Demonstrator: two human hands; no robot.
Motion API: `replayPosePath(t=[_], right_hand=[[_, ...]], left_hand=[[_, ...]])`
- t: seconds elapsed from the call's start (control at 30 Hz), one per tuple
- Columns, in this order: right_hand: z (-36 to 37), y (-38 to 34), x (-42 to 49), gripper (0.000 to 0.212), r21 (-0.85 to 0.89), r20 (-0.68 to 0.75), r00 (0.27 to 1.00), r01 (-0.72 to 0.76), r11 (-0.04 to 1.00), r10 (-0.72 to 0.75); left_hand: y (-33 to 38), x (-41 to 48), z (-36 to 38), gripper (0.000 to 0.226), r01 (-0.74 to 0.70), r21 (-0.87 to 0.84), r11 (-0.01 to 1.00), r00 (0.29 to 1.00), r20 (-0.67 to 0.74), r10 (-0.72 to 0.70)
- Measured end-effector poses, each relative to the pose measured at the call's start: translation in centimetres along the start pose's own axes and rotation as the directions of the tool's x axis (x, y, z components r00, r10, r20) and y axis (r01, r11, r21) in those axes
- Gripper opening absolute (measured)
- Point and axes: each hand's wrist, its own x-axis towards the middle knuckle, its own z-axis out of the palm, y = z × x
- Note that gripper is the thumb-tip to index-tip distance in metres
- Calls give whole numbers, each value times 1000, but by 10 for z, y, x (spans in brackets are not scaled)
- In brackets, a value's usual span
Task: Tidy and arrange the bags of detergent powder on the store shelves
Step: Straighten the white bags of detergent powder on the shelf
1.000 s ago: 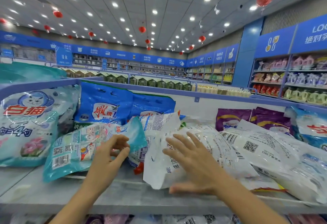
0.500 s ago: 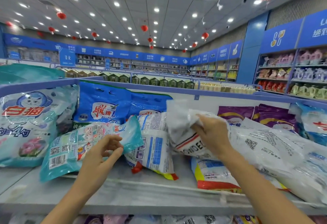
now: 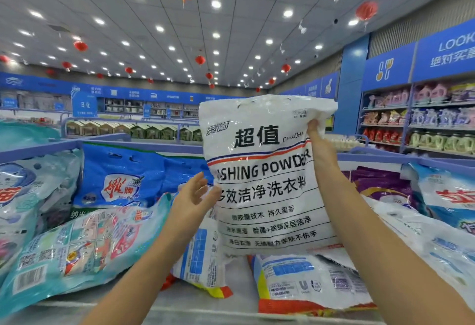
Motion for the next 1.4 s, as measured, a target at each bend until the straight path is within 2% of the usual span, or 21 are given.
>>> replayPosePath(t=[0.07, 0.13, 0.17, 0.2, 0.27, 0.33, 0.4, 0.43, 0.57, 0.7, 0.77, 0.83, 0.9, 0.93, 0.97, 1.03, 1.07, 1.13, 1.2, 1.33, 1.4], right_hand=[[-3, 2, 1, 55, 14, 21, 1000, -1, 1000, 1], [-10, 16, 10, 46, 7, 71, 997, -25, 1000, 24], [-18, 24, 14, 37, 28, 97, 995, -29, 999, 26], [-28, 30, 17, 26, 58, 125, 992, -44, 997, 36], [-52, 39, 27, 18, 124, 176, 982, -90, 988, 67], [-69, 37, 30, 30, 125, 185, 979, -111, 986, 87], [-77, 28, 31, 47, 77, 161, 986, -66, 995, 53], [-77, 25, 33, 47, 32, 155, 988, -24, 999, 19], [-82, 16, 43, 17, -62, 114, 991, 78, 995, -70], [-89, 1, 48, 15, 21, 181, 981, 74, 997, -76], [-91, -4, 50, 14, 74, 244, 967, 57, 996, -73], [-89, -3, 51, 14, 83, 275, 959, 39, 996, -61], [-85, 3, 50, 14, 107, 276, 960, 17, 994, -46], [-85, 7, 52, 14, 128, 271, 962, 8, 992, -43], [-84, 9, 53, 14, 150, 269, 962, 3, 989, -44], [-84, 13, 56, 15, 183, 279, 959, -2, 983, -50], [-84, 13, 58, 15, 194, 287, 956, -4, 981, -53], [-83, 13, 61, 14, 196, 305, 951, -11, 981, -50], [-81, 13, 63, 14, 199, 322, 945, -17, 980, -49], [-81, 15, 67, 14, 226, 311, 950, -44, 973, -30], [-81, 16, 69, 14, 215, 285, 959, -56, 975, -7]], left_hand=[[5, 27, 11, 33, 123, -193, 973, 992, 32, -119], [6, 35, 25, 46, 153, -326, 933, 987, 12, -158], [5, 35, 34, 51, 135, -323, 937, 989, -19, -149], [2, 35, 43, 45, 112, -308, 945, 988, -67, -139], [2, 27, 59, 18, 20, -215, 976, 988, -147, -52], [6, 27, 70, 21, -74, -100, 992, 970, -239, 48], [12, 30, 78, 30, -165, -74, 984, 940, -314, 134], [13, 31, 80, 36, -213, -59, 975, 920, -348, 180], [14, 36, 83, 54, -332, 20, 943, 838, -452, 305], [27, 41, 74, 48, -354, -7, 935, 830, -462, 311], [26, 44, 71, 35, -309, -96, 946, 877, -414, 244], [13, 42, 67, 27, -189, -234, 954, 953, -279, 120], [-6, 31, 63, 67, -11, -365, 931, 994, -103, -28], [-13, 22, 62, 85, 92, -397, 913, 994, -11, -104], [-21, 12, 62, 91, 168, -405, 899, 986, 73, -151], [-38, -5, 65, 80, 234, -389, 891, 969, 172, -179], [-45, -11, 67, 84, 243, -366, 898, 966, 174, -190], [-63, -15, 69, 116, 248, -299, 922, 966, 148, -211], [-71, -19, 67, 130, 282, -290, 915, 952, 204, -229], [-65, -19, 61, 119, 342, -244, 908, 906, 343, -249], [-63, -18, 61, 120, 330, -207, 921, 908, 335, -251]])
